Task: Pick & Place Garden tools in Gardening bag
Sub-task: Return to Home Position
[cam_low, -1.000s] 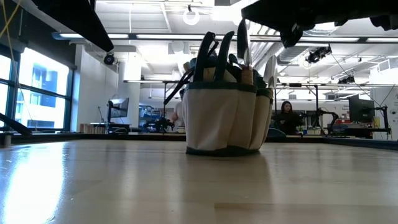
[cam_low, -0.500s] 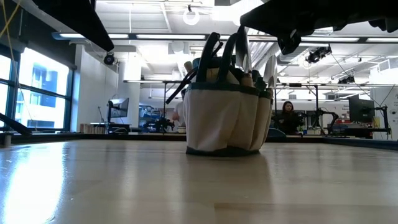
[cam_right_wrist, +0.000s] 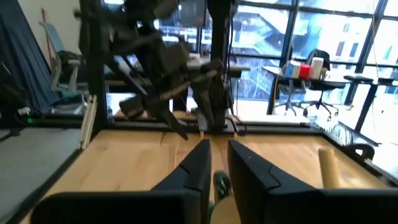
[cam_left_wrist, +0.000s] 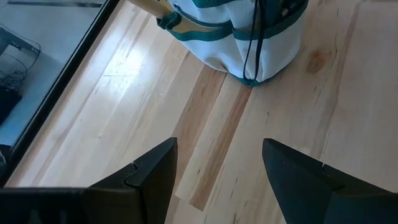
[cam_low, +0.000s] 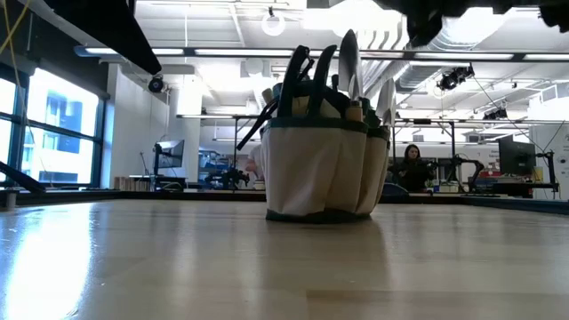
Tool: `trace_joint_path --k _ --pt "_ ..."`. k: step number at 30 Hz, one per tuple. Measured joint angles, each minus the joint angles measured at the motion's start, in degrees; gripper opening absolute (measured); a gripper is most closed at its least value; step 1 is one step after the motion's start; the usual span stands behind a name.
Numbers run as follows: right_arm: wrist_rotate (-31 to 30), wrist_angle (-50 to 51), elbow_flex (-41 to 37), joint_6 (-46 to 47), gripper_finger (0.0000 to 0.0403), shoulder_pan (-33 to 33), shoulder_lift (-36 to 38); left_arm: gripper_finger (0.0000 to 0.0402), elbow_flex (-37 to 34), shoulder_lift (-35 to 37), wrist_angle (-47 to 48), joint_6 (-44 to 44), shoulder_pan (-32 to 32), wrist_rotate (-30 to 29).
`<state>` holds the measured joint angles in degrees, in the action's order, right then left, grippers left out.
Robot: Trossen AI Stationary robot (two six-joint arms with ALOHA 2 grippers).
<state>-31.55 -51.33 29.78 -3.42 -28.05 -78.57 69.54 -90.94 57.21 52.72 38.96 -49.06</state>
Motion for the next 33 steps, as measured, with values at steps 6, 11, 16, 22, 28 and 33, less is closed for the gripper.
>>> trace_joint_path --k 6,11,16,22,28,33 --pt "-1.2 2.7 0.0 -3.5 0.0083 -1.0 6.6 0.0227 0.0 0.0 0.4 -1.9 0.0 -1.3" --pt "-4.5 11.0 0.0 -7.4 0.0077 -2.2 14.9 0.0224 0.0 0.0 0.9 -2.1 0.0 -1.7" --pt "-4.5 23.9 0.0 -6.7 0.0029 -2.3 23.8 0.0181 1.6 0.0 0.6 -6.9 0.0 -1.8" --pt "-4.5 35.1 0.0 -2.4 0.0004 -2.3 31.7 0.0045 3.9 0.0 1.7 -16.0 0.0 -4.6" --pt "-3.7 40.6 0.1 -2.5 0.0003 -2.3 37.2 0.0012 6.1 0.0 2.0 -22.5 0.0 -7.3" --pt "-0.4 52.1 0.2 -1.7 0.0003 -2.3 42.5 0.0004 7.5 2.8 5.6 -24.2 -1.4 -8.2"
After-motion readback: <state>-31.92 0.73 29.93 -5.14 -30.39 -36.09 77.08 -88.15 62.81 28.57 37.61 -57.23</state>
